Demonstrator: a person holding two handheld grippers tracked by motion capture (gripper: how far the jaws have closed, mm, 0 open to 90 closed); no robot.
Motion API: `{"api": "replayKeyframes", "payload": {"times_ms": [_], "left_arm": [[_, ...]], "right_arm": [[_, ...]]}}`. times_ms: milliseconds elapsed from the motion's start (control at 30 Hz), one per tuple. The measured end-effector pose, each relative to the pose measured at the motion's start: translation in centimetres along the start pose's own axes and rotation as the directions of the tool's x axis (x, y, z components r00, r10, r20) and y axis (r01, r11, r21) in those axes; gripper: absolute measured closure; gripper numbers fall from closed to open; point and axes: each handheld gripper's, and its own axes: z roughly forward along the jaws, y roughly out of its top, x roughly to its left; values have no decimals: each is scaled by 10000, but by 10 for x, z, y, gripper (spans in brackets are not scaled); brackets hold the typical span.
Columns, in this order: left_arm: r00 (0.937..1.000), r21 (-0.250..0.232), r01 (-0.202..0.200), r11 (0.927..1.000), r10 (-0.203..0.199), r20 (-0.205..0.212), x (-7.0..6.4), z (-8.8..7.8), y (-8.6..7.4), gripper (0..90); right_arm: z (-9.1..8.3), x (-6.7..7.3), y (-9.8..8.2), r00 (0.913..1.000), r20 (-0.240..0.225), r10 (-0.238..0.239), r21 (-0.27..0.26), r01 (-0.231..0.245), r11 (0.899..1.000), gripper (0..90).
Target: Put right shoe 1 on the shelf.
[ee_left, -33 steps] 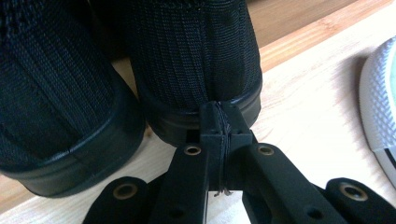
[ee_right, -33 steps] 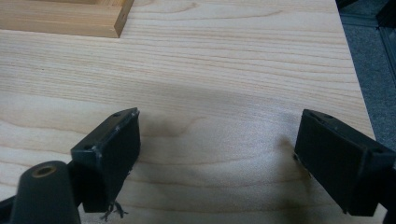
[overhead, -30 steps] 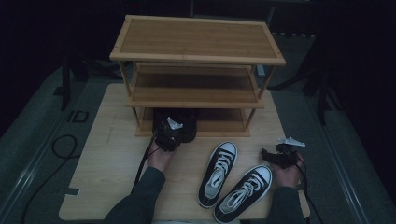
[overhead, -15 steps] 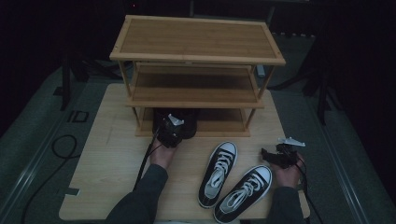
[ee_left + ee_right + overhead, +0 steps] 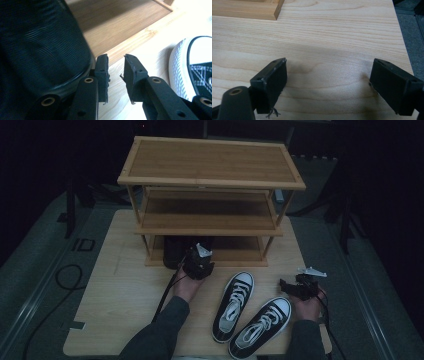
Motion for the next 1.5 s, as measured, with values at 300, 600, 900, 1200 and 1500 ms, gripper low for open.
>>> {"api": "replayKeyframes", "payload": {"times_ms": [300,600,900,1200,1500], "left_arm": [[9976,206,114,9997,-99,-690,-9,37,5,900],[9926,278,308,9991,-273,-1181,-14,57,7,900],[9845,-134,651,9978,-664,-1622,-15,68,11,895],[9823,-166,741,9971,-758,-1713,-14,77,13,895],[9854,-432,592,9973,-653,-1572,-14,78,9,897]], "right_arm": [[0,0,0,10000,1,0,-1,0,10000,143],[0,0,0,10000,-9,3,-20,-3,10000,151],[0,0,0,10000,-9,-2,-18,2,10000,151],[0,0,0,10000,-19,-3,-10,3,10000,147],[0,0,0,10000,-24,-2,-10,2,10000,148]]}}
